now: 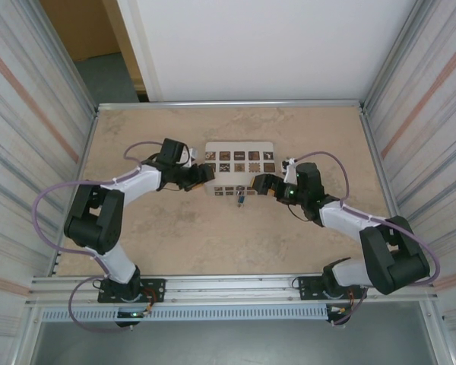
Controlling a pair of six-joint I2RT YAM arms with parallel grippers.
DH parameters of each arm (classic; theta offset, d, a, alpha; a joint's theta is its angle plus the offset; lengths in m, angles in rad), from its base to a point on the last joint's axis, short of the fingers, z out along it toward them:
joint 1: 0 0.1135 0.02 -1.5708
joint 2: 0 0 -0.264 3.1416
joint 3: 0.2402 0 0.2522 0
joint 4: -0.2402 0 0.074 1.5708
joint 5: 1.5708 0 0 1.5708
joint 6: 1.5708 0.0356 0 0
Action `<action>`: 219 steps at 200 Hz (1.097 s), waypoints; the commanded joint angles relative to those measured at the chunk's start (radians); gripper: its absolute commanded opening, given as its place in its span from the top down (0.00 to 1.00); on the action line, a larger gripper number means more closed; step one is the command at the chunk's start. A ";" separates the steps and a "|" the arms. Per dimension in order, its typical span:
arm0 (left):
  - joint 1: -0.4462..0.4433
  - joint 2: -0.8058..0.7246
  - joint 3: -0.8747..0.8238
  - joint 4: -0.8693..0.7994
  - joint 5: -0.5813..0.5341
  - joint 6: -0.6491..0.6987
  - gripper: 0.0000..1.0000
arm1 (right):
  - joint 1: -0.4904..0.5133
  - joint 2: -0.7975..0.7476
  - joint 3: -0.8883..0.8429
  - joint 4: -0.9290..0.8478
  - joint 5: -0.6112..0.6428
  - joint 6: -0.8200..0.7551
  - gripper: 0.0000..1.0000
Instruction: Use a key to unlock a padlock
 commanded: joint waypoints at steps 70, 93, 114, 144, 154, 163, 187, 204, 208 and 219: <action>-0.120 -0.055 -0.118 0.057 -0.068 -0.068 0.48 | -0.107 0.091 0.115 -0.061 -0.129 -0.200 0.00; -0.142 -0.082 -0.135 0.058 -0.085 -0.084 0.48 | -0.121 0.122 0.128 -0.052 -0.150 -0.239 0.02; -0.145 -0.103 -0.148 0.063 -0.089 -0.093 0.48 | -0.125 0.134 0.127 -0.033 -0.159 -0.254 0.03; -0.145 -0.142 -0.149 0.055 -0.103 -0.093 0.46 | -0.125 0.106 0.100 -0.012 -0.150 -0.263 0.03; -0.145 -0.158 -0.147 0.053 -0.106 -0.095 0.44 | -0.125 0.088 0.088 -0.010 -0.148 -0.271 0.04; -0.145 -0.174 -0.145 0.048 -0.110 -0.095 0.44 | -0.125 0.072 0.074 -0.010 -0.148 -0.277 0.04; -0.145 -0.232 -0.141 0.023 -0.130 -0.087 0.42 | -0.125 0.020 0.032 -0.007 -0.160 -0.290 0.04; -0.145 -0.274 -0.132 -0.013 -0.144 -0.077 0.42 | -0.126 -0.011 0.004 0.001 -0.194 -0.294 0.04; -0.145 -0.284 -0.131 -0.021 -0.147 -0.074 0.42 | -0.124 -0.016 0.001 0.003 -0.205 -0.296 0.00; -0.145 -0.309 -0.129 -0.038 -0.154 -0.070 0.42 | -0.118 -0.031 -0.015 0.009 -0.214 -0.303 0.01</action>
